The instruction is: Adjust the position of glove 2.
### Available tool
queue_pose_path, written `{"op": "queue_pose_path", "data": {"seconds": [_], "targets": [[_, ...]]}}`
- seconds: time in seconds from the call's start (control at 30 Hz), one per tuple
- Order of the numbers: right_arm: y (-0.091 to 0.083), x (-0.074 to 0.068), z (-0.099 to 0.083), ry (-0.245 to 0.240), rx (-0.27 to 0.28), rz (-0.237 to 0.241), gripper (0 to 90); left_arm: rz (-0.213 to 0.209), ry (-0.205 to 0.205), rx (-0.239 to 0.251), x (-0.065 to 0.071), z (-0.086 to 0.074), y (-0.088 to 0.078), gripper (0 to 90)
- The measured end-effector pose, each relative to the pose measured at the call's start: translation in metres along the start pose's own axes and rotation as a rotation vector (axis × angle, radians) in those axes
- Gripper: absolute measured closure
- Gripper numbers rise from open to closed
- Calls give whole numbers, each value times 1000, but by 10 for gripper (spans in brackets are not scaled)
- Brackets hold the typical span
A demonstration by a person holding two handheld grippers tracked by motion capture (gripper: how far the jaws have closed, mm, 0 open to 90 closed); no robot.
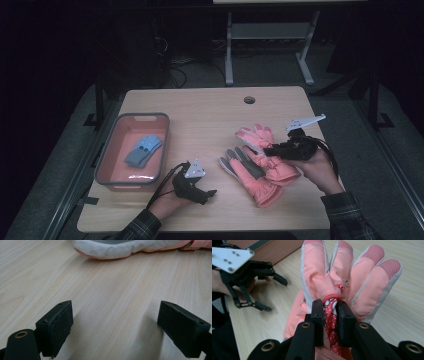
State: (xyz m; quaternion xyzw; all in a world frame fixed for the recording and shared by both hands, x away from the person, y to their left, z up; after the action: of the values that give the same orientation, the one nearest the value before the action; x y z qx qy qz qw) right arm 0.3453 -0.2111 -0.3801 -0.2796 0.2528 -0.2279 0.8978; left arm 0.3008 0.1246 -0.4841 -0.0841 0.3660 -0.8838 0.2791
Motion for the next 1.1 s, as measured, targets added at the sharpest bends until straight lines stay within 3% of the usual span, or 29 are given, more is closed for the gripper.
{"op": "queue_pose_path", "data": {"seconds": [0.37,0.73,0.9,1.1], "targets": [[17,-16,1,-20,-31,40,775,1,-2,5,0,0,0,124],[31,-18,-7,-21,-66,56,761,1,4,4,0,0,0,124],[42,-20,-9,-32,-100,31,722,2,4,4,0,0,0,124],[55,-24,-11,-53,-140,-10,609,1,-2,8,0,0,1,124]]}}
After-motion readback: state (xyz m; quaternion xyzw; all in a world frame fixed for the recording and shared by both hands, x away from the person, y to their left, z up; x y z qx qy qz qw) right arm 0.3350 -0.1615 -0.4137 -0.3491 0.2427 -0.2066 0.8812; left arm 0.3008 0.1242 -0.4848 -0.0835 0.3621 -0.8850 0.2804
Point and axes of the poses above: each handheld gripper's, and its own axes: y roughly forward along the jaws, z roughly out of its top, x roughly to its right, the point moved 1 cm from there along y, roughly forward along the jaws, and after that the axes turned 5 degrees about z, right-handed, at the moved point
